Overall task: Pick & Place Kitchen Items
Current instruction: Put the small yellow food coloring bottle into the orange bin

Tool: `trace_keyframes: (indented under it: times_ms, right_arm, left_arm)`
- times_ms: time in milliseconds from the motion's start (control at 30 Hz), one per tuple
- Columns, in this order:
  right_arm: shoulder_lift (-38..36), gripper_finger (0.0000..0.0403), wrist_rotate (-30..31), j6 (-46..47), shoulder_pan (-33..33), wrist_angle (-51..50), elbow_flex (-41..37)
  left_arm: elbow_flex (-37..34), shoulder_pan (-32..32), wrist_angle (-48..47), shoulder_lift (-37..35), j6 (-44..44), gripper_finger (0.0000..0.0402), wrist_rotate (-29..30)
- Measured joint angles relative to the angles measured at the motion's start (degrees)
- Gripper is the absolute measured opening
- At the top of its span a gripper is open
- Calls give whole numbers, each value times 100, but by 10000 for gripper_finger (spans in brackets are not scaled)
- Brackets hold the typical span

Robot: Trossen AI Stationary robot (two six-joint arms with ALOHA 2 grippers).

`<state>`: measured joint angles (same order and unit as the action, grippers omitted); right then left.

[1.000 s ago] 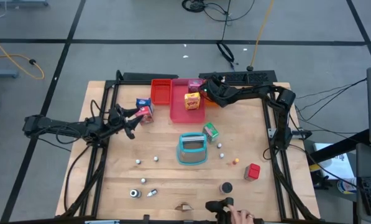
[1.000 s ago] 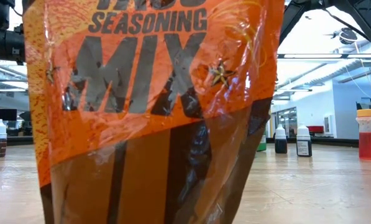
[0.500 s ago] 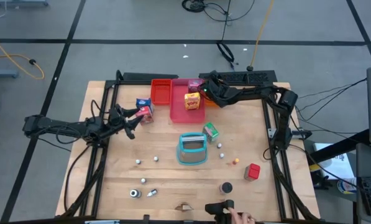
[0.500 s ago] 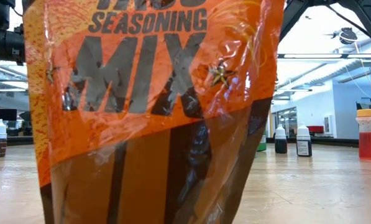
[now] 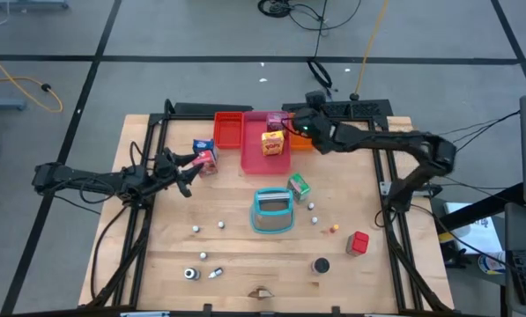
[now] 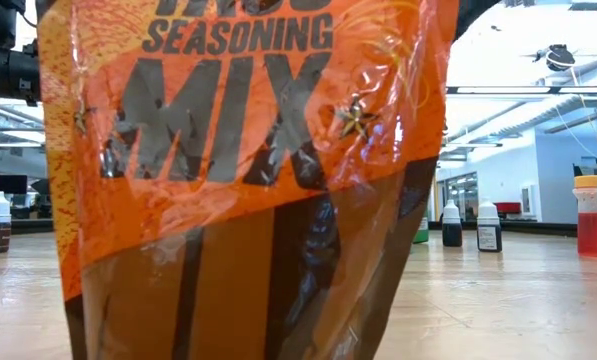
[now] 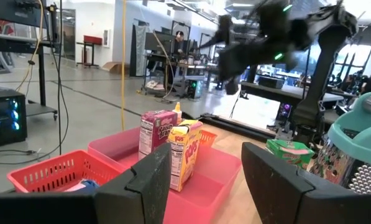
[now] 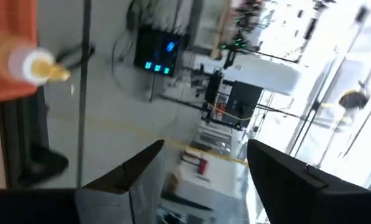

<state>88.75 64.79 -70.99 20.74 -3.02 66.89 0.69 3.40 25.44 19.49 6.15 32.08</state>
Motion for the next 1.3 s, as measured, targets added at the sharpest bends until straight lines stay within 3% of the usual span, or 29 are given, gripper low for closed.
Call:
trace_keyframes:
  times_ms: [367,667,967,1300]
  right_arm:
    - [-1506,215,-119,3526,-1641,-1815,0]
    - [-2135,215,-1810,6379,-2891,-3239,-2]
    - [-2481,215,-3521,8428,-3784,-4489,-2]
    - [-2503,215,-4315,10264,-4559,-4842,-689]
  left_arm:
    - [1,-2,-31,-2,17,198,0]
    - [2,-2,-34,-2,39,198,0]
    - [1,-1,-35,-1,36,198,0]
    - [1,0,-36,-1,33,198,0]
